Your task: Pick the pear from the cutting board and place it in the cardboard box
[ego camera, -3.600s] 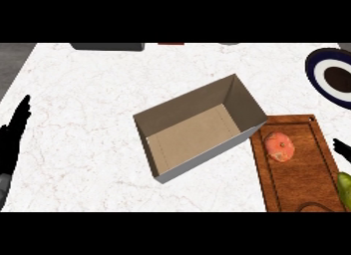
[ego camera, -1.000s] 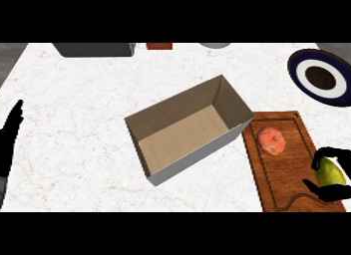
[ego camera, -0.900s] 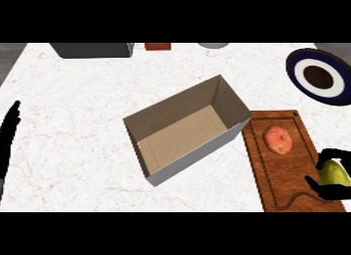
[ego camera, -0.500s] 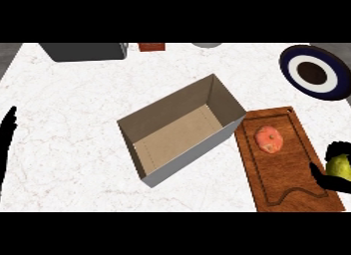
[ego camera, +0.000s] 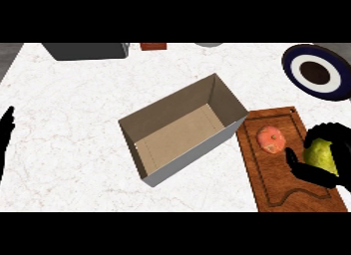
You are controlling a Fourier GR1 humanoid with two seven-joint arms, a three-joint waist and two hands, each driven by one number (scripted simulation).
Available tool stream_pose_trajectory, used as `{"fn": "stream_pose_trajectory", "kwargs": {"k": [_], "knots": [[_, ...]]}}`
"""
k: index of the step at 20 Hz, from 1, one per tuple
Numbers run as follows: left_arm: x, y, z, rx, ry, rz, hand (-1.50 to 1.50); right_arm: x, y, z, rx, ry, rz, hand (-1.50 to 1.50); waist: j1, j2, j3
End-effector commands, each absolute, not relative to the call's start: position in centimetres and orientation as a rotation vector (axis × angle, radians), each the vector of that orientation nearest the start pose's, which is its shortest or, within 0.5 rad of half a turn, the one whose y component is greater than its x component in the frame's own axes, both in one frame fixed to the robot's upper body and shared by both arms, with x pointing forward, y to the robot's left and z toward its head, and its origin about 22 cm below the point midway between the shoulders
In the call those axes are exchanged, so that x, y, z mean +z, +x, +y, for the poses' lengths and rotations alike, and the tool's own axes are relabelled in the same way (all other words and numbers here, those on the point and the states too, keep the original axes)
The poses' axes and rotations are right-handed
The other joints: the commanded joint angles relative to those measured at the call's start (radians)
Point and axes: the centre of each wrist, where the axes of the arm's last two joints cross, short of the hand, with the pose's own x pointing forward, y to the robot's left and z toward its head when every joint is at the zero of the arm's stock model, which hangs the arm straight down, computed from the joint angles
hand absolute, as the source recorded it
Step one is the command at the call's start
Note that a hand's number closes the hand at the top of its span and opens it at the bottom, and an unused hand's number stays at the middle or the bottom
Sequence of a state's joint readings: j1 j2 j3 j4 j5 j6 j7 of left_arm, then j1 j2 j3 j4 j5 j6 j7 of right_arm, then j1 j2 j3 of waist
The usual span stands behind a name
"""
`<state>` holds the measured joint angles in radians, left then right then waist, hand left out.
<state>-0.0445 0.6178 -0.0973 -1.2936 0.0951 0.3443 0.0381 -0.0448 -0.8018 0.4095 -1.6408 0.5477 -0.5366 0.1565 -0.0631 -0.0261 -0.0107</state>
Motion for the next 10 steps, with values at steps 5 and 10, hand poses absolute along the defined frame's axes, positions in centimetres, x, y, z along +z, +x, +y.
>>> {"fn": "stream_pose_trajectory", "kwargs": {"k": [5, 10], "knots": [[1.5, 26.4, 34.7, -0.203, 0.651, -1.356, 0.00, 14.0, 20.4, -21.4, 0.783, -0.989, -1.695, 1.50, 0.048, 0.020, 0.007], [1.8, 26.5, 36.6, -0.220, 0.635, -1.379, 0.00, 17.4, 22.5, -15.6, 0.669, -0.950, -1.685, 1.50, 0.081, 0.027, 0.008]]}}
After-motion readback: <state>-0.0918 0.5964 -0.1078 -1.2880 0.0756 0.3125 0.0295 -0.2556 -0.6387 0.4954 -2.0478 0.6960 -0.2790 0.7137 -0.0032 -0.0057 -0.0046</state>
